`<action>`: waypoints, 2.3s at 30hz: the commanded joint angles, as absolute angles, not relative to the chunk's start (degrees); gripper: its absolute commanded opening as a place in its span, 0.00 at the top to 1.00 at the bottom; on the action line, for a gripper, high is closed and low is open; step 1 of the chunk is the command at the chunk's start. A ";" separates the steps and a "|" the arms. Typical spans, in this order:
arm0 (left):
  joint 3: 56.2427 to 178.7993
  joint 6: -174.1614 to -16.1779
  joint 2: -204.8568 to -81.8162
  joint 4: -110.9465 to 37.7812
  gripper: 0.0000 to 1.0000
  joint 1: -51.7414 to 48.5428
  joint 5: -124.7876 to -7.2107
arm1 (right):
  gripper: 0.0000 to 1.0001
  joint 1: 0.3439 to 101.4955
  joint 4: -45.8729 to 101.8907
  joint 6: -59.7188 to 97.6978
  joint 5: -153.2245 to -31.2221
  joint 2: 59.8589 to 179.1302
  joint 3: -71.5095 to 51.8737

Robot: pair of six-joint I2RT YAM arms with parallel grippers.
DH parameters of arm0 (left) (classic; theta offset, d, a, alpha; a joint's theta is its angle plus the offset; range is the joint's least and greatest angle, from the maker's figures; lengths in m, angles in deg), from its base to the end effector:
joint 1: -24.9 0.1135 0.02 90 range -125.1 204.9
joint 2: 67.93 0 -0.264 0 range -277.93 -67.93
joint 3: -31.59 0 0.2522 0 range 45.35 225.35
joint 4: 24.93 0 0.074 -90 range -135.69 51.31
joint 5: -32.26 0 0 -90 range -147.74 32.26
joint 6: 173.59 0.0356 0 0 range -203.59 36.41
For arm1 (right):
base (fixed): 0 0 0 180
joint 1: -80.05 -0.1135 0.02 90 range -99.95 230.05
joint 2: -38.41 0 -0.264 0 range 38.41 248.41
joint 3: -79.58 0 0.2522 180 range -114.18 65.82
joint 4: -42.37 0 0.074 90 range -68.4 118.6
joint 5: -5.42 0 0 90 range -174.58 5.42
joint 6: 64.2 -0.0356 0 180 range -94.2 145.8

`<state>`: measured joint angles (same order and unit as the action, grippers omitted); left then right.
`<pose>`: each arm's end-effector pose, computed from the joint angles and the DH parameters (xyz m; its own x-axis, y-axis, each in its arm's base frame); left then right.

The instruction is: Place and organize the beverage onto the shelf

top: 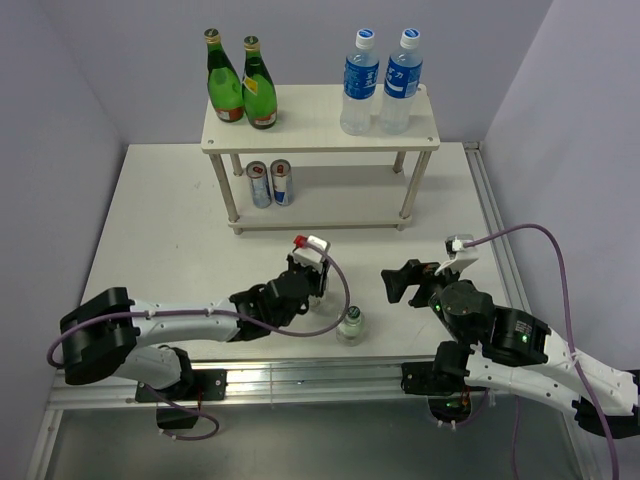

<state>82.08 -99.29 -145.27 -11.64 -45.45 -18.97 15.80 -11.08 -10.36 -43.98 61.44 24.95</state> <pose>0.1172 -0.2619 0.2333 -0.2192 -0.0135 -0.9756 0.4885 0.8641 -0.1217 0.0581 0.0671 0.3113 -0.3792 0.2450 -0.8923 -0.2449 0.9034 0.3521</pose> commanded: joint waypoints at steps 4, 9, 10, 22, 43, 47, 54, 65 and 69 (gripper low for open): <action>94.56 -93.27 -146.24 -5.81 1.00 -38.83 -24.86 | 0.00 14.83 -9.63 -10.76 -42.31 60.83 25.12; 103.77 -89.84 -149.93 -7.92 1.00 -34.61 -27.76 | 0.00 14.57 -9.54 -10.76 -42.04 60.74 25.21; 105.19 -89.48 -150.45 -8.45 1.00 -33.82 -28.38 | 0.00 14.39 -9.45 -10.76 -41.96 60.65 25.30; 123.92 -90.79 -162.41 -11.44 1.00 -22.57 -37.78 | 0.00 13.43 -9.54 -11.02 -41.34 60.12 25.39; 124.81 -94.84 -174.01 3.48 1.00 -20.54 -33.66 | 0.00 10.61 -10.59 -12.34 -38.97 59.77 25.30; 124.89 -94.49 -175.33 4.56 1.00 -20.80 -32.60 | 0.00 10.09 -10.68 -12.52 -38.88 59.77 25.39; 128.32 -92.21 -178.41 2.09 0.60 -21.68 -33.13 | 0.00 9.56 -11.03 -12.78 -38.26 59.42 25.30; 128.32 -89.13 -178.59 -0.10 0.07 -23.35 -31.81 | 0.00 8.51 -11.65 -13.48 -37.30 59.07 25.30; 124.99 -87.99 -175.17 -0.63 0.01 -24.84 -30.49 | 0.00 8.15 -11.83 -13.83 -36.86 59.07 25.30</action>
